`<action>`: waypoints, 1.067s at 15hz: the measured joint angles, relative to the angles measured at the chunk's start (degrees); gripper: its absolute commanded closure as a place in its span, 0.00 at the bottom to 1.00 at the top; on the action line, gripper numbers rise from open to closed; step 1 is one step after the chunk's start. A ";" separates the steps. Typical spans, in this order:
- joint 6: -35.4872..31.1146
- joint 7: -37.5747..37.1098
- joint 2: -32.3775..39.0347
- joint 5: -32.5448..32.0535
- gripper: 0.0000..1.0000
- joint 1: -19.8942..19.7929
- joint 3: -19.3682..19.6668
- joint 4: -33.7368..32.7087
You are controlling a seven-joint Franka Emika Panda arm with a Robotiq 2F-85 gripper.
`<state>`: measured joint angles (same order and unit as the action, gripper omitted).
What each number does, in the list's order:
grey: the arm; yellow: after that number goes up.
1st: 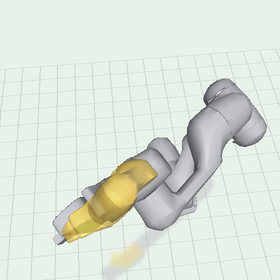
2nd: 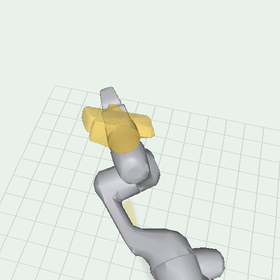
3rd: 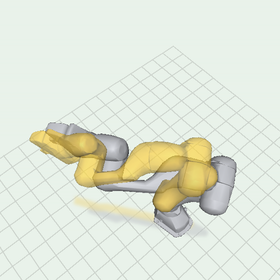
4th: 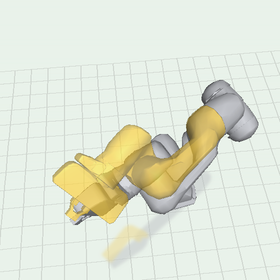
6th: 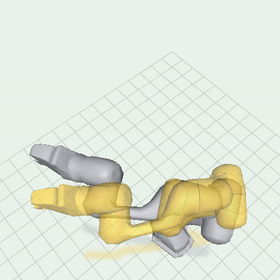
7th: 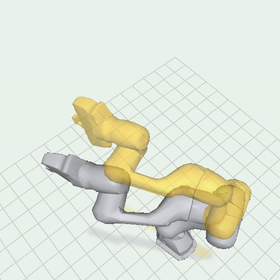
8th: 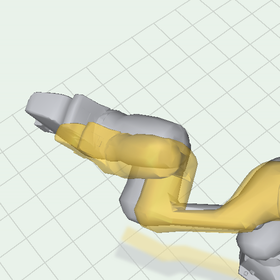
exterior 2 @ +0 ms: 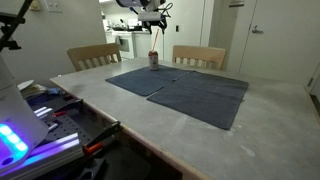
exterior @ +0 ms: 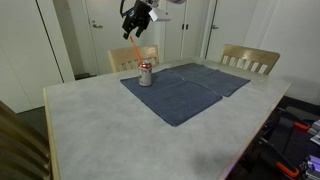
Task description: Take the straw out of the can and put it on the mat
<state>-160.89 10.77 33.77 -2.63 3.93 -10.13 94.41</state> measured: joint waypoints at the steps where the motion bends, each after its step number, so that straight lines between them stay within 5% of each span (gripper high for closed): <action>1: -0.04 0.00 0.33 0.01 0.41 -0.21 -0.20 -0.26; 9: -0.04 0.04 1.48 0.09 0.98 -1.59 -1.76 -1.49; 16: -0.04 0.11 1.48 0.45 0.98 -2.23 -2.47 -1.50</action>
<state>-160.93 10.88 35.25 -2.18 1.70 -12.60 92.92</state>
